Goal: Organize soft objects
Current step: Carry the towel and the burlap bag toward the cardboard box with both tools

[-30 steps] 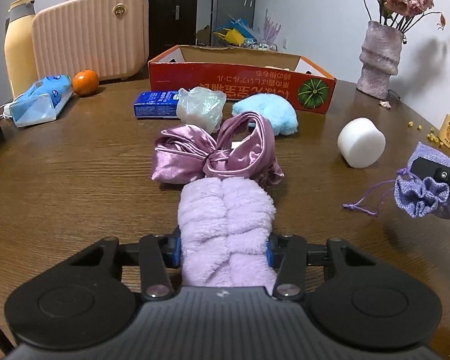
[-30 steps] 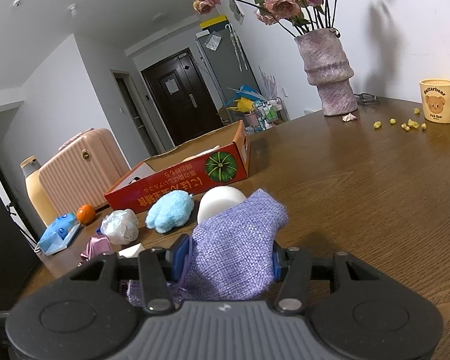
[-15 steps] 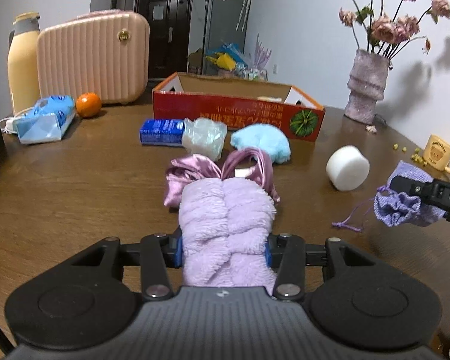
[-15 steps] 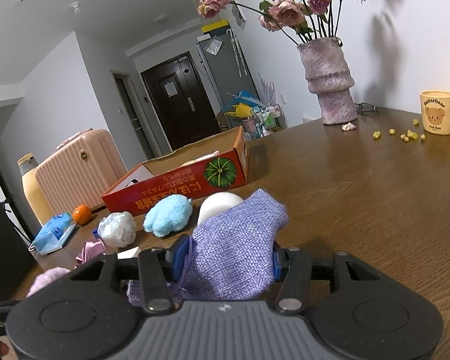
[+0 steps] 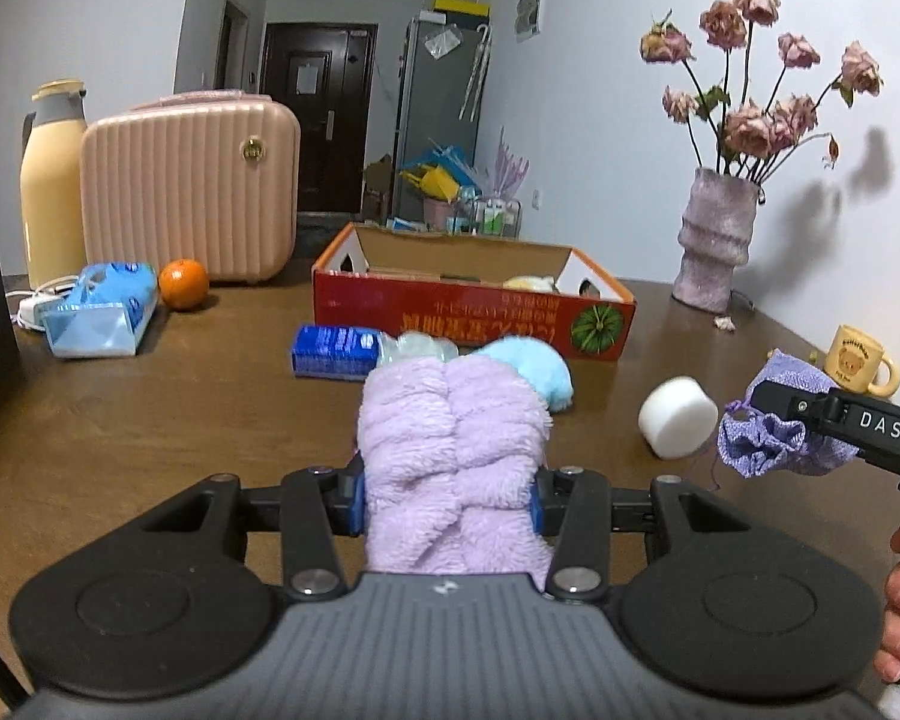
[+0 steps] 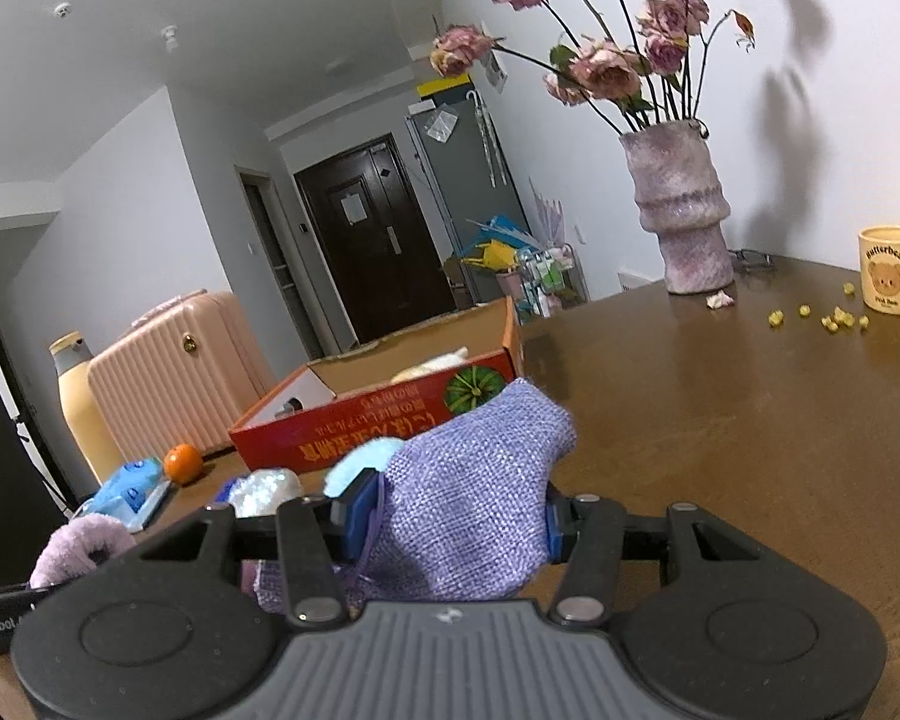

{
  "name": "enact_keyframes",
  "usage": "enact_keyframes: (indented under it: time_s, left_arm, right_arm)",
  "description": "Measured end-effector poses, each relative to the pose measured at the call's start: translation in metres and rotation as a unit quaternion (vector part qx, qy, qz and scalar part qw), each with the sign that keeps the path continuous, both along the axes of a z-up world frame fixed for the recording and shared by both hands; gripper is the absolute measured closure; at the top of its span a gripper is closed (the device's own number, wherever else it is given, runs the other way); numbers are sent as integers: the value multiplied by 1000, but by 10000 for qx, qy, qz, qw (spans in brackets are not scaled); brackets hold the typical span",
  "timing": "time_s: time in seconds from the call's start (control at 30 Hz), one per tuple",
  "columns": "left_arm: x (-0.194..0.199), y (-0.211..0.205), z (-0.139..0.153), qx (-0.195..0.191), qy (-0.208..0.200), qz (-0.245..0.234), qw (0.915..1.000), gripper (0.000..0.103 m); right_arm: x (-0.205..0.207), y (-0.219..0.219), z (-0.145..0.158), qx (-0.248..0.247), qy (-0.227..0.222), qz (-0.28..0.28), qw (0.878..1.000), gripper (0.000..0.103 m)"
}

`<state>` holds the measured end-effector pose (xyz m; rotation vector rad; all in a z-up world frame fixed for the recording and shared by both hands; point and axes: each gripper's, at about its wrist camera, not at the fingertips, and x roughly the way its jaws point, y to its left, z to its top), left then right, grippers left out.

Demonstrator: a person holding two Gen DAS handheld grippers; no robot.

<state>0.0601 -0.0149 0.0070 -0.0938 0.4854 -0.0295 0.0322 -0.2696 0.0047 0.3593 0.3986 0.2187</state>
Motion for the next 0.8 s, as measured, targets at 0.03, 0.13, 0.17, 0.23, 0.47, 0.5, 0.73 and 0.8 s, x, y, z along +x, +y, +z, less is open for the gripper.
enact_keyframes:
  time_s: [0.03,0.13,0.17,0.23,0.47,0.5,0.73,0.8]
  left_arm:
    - [0,1,2,-1,-31,5,10000,58]
    - [3,4,9,-28,-126,12,9999,58]
    - [3,5,11,-34,-155,11,9999,58]
    - [6,7,15,-49,-215,-2,9998,58]
    - [19,11,28,-93,-353,-17,9993,58]
    - [22,12,30,-110,-370,-16,9993,58]
    - [43,18,43,-180,-524,66,9984,58]
    - [53,21,47,-237,-544,107,9982,58]
  right_arm:
    - [1,1,2,6,-21,0,10000,53]
    - [3,4,7,2,-82,2,10000,53]
    - [4,6,9,3,-102,5,9999,53]
    - [7,9,13,12,-145,15,9999,53]
    - [16,20,24,3,-314,66,9995,53]
    - [19,22,25,8,-331,71,9994,53]
    - [40,29,33,93,-422,66,9990,53]
    - [46,32,35,126,-439,59,9989,53]
